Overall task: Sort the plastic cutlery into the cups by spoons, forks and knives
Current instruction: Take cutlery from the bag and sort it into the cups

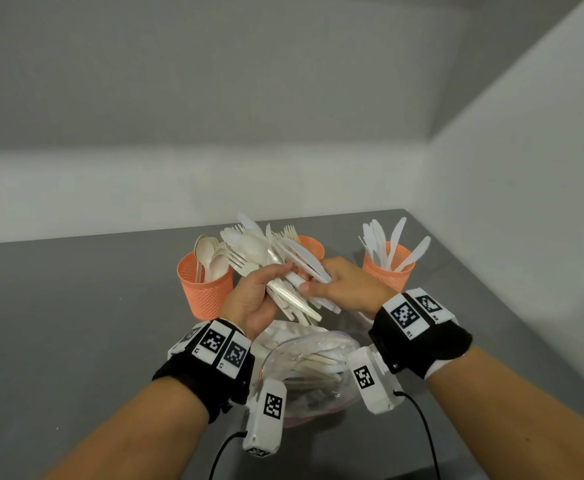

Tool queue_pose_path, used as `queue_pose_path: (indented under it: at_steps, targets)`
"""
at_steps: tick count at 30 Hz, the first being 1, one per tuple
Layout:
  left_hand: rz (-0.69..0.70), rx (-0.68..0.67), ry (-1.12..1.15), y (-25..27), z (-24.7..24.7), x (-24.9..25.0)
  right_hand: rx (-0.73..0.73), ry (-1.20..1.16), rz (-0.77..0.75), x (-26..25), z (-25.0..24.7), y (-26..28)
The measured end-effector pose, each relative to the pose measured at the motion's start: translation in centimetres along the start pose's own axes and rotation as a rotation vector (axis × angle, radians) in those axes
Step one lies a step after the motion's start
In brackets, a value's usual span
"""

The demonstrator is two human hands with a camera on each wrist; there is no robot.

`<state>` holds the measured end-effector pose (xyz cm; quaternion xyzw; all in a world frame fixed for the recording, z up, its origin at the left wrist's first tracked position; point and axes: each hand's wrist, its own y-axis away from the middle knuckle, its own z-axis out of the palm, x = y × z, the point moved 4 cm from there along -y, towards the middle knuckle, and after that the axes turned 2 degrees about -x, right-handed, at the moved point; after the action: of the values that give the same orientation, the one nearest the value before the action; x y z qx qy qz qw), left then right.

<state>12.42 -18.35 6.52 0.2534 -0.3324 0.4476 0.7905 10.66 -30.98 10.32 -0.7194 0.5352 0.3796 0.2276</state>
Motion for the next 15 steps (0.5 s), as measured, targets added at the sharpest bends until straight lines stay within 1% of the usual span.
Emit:
queue_pose_path:
  at_steps: [2,5,7,10,12,15]
  targets:
    - [0.027,0.006,-0.032,0.1,0.0,0.4,-0.013,-0.043,0.061,1.0,-0.7,-0.2]
    - [0.057,0.013,-0.111,0.1,-0.2,0.7,-0.053,0.003,0.083,1.8,-0.8,-0.5]
    - [0.054,0.003,-0.174,0.1,0.3,0.6,-0.052,-0.008,0.045,1.5,-0.3,-0.4]
    - [0.047,-0.015,-0.238,-0.1,1.0,0.1,-0.008,-0.032,-0.038,0.7,0.4,0.2]
    - [0.040,0.001,-0.244,-0.4,0.8,0.0,-0.007,0.021,-0.071,0.6,0.3,0.4]
    - [0.026,0.055,-0.250,-0.8,0.1,0.1,-0.037,0.147,-0.025,1.5,-0.6,0.5]
